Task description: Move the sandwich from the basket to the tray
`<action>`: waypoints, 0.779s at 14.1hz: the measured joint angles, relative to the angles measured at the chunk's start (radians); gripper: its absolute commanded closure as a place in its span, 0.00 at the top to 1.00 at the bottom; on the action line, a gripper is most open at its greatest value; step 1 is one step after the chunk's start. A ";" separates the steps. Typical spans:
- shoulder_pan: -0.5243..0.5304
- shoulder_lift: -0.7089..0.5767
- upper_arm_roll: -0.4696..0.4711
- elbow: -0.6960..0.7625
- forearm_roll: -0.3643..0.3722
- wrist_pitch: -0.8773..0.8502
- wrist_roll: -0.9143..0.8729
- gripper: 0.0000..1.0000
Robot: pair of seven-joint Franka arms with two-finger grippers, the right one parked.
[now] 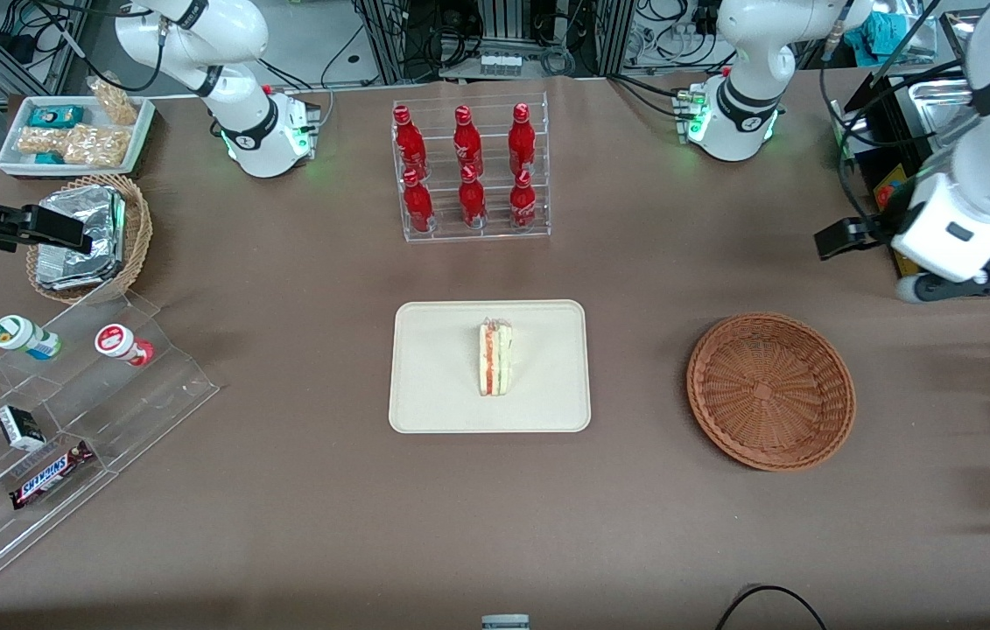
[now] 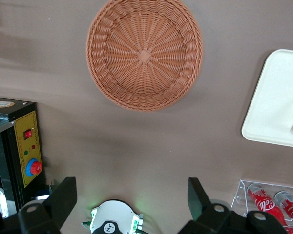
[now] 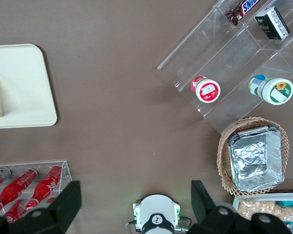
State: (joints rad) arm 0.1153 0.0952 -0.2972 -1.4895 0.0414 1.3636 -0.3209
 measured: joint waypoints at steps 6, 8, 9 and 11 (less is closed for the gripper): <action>-0.003 -0.022 0.004 0.020 0.000 0.008 0.002 1.00; -0.003 -0.022 0.004 0.022 0.000 0.008 0.022 1.00; -0.002 -0.022 0.004 0.022 0.000 0.009 0.036 1.00; -0.001 -0.022 0.005 0.025 0.000 0.013 0.044 1.00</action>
